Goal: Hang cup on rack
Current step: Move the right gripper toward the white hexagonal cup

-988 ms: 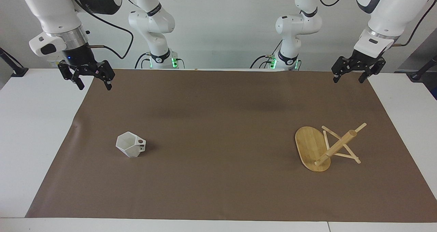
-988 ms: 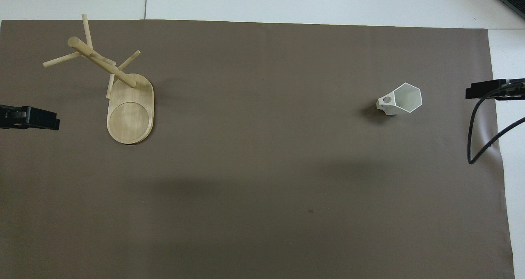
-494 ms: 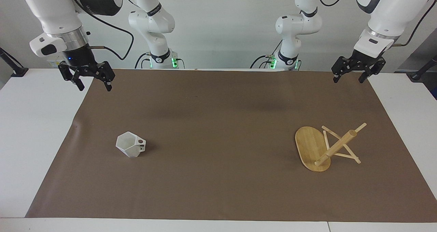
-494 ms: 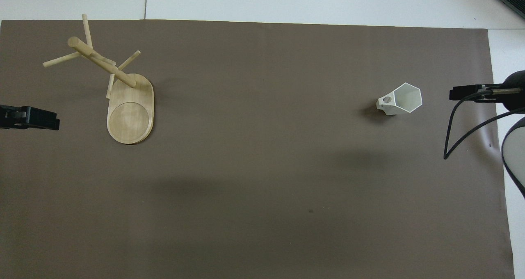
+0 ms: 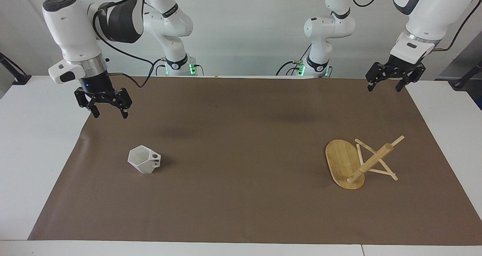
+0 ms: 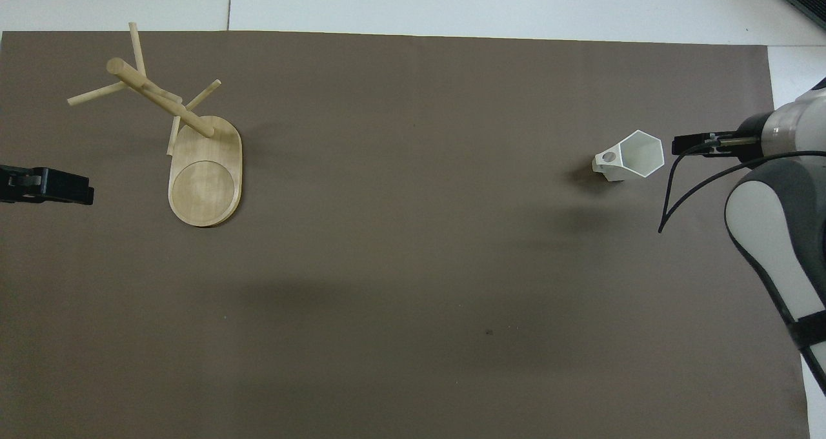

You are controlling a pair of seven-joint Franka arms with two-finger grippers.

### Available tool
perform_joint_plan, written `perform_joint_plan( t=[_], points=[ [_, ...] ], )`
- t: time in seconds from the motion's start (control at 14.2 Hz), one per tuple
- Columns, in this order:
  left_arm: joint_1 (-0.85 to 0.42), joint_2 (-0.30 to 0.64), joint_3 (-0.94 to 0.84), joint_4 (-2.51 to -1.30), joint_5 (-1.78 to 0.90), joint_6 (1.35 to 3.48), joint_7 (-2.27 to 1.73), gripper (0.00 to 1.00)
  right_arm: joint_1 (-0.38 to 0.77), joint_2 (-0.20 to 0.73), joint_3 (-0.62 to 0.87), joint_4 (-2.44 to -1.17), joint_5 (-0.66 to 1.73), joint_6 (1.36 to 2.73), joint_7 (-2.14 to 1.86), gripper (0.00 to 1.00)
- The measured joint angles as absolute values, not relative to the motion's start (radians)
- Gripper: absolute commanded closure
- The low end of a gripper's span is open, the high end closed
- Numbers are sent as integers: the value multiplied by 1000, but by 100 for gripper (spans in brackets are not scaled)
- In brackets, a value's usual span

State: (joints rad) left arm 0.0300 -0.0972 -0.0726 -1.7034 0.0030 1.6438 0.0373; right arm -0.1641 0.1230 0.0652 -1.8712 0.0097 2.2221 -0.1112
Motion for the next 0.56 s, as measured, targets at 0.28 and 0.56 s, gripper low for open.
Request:
perform_joint_plan(
  t=[0.28,0.56],
  points=[
    [30,-97,-73,-1703,3,1644,37,0,-164,192,65,-1874,10,2309,-125,0],
    [30,-97,-73,-1703,3,1644,37,0,-164,227,64,-1914,10,2391,-125,0]
  ],
)
